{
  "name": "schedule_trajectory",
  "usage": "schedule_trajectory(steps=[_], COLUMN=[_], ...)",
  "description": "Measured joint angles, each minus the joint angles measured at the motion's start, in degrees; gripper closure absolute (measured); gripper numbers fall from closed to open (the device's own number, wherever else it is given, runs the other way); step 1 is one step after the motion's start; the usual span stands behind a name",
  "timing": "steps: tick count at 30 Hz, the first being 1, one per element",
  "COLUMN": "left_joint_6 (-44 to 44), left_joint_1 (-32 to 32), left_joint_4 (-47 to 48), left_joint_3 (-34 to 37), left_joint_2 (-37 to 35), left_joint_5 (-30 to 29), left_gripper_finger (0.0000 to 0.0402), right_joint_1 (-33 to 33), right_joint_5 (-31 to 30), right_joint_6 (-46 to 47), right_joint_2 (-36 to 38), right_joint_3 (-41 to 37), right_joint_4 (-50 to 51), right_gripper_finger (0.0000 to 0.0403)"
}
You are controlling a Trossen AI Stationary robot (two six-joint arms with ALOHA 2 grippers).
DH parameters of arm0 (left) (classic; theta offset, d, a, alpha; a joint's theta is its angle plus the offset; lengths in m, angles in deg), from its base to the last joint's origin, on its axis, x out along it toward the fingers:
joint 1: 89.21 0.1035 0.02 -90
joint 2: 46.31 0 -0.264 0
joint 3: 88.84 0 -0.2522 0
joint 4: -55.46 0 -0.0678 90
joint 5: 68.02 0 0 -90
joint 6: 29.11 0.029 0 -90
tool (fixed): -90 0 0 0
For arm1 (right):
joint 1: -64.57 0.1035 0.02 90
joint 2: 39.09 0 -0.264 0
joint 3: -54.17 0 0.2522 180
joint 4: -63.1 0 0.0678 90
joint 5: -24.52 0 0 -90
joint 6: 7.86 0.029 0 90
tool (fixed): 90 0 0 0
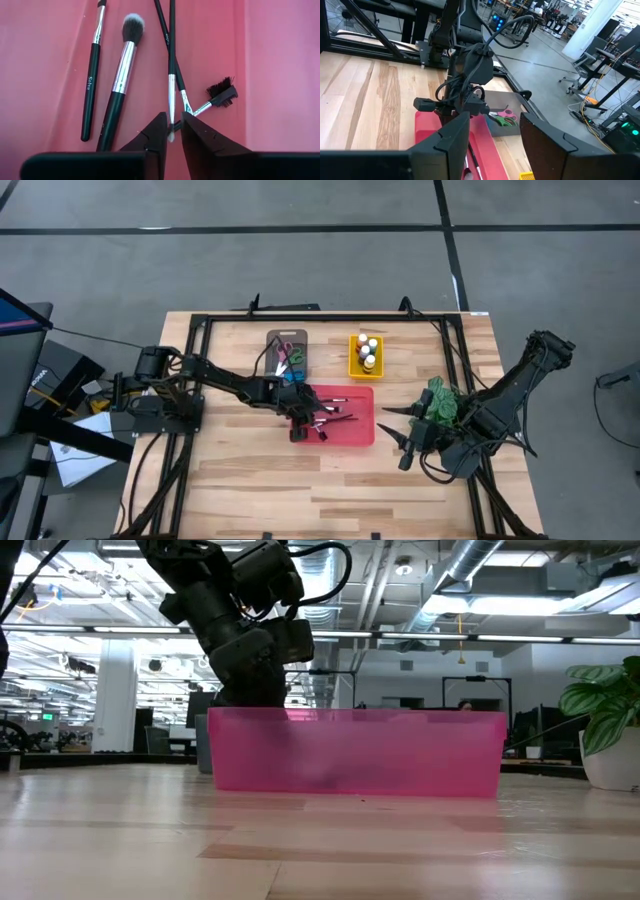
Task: Pick & Place Paint Supplies
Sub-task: Put the black makeup brush into the red bin, then return to Home Position
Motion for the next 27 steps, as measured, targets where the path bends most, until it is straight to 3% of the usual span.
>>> schedule_trajectory(steps=[17,27], left_joint_6=[4.0,4.0], left_joint_1=[0.0,-0.7], left_joint_4=[-1.7,-4.8], left_joint_3=[0.0,0.0], left_joint_2=[-0.2,-6.1], left_joint_5=[-2.4,-5.9], left_gripper_finger=[0.0336,0.0339], right_joint_1=[0.0,0.0], right_joint_5=[0.0,0.0], right_joint_6=[0.0,0.4], right_joint_2=[0.0,0.0], right_joint_3=[0.0,0.0], right_joint_4=[0.0,0.8], right_gripper_finger=[0.0233,0.0233])
